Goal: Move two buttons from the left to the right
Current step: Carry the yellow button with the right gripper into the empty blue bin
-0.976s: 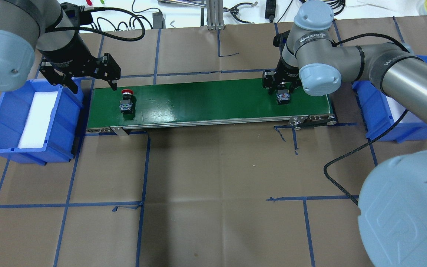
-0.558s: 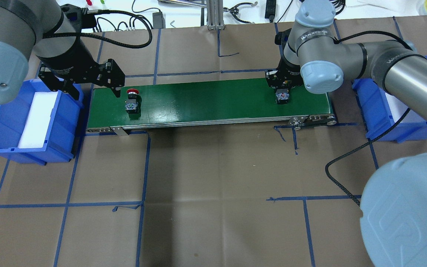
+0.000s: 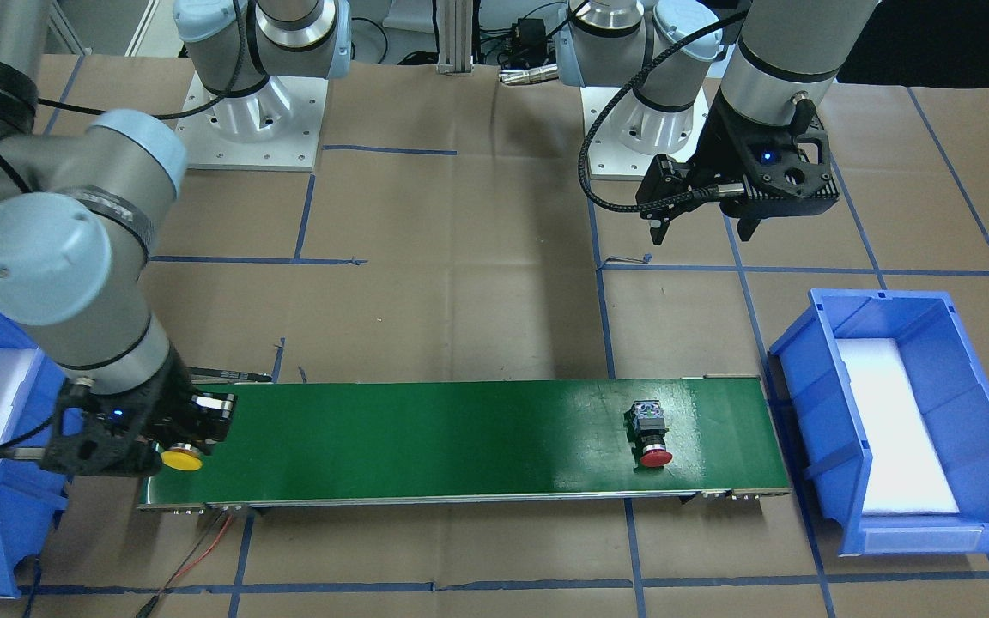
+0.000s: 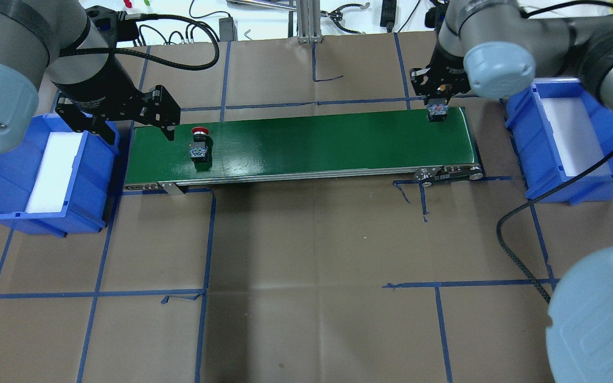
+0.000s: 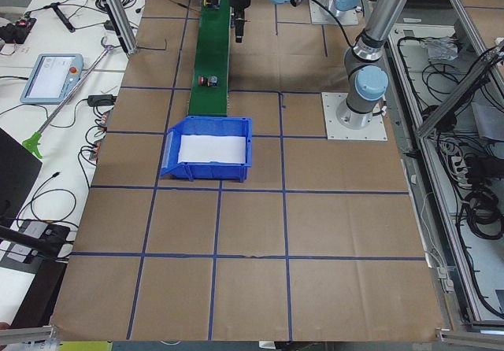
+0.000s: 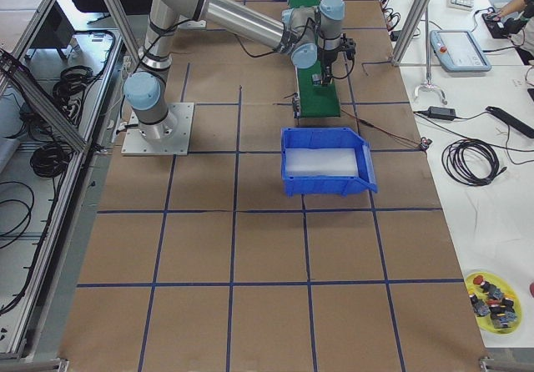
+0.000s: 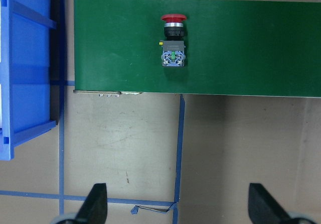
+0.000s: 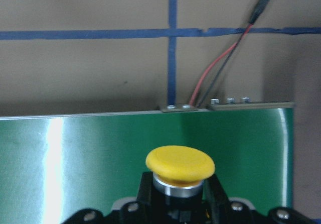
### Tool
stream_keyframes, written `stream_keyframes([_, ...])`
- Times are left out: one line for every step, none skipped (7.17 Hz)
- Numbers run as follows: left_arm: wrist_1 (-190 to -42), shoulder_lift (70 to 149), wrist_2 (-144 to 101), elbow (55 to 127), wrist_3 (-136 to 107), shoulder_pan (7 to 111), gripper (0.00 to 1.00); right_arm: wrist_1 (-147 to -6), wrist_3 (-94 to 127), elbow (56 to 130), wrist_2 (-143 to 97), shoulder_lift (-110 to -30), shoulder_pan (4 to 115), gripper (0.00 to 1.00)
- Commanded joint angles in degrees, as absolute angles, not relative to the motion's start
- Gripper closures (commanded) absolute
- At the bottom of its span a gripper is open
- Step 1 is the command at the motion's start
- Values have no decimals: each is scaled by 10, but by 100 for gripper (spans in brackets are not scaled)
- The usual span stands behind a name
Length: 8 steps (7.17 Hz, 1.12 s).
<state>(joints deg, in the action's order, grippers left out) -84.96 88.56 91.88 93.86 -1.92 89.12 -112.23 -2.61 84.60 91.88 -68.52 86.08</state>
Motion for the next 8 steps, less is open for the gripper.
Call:
stream_keyframes([-846,886,918,939,-19,891,0,-1015,-171,784,922,-720,751,97])
stream_keyframes([-846,886,918,939,-18,891,0,-1014,-256,787,920,-728,704,97])
stream_keyframes([-845,886,918,938,-18,890,0,-1019,-354,793,916,-727,658,97])
stream_keyframes([-845,885,918,939,-18,890,0,-1027,-379,809,912,-723,621,97])
stream_keyframes([-845,886,918,938,-18,890,0,-1064,-381,846,912,-716,606,97])
stream_keyframes([-845,885,918,939,-18,890,0,-1151,-381,904,912,-719,599,97])
stream_keyframes([-845,885,918,939,-18,890,0,-1211,-394,955,911,-716,592,97])
stream_keyframes([-845,886,918,939,-18,891,0,-1255,-400,989,912,-714,592,97])
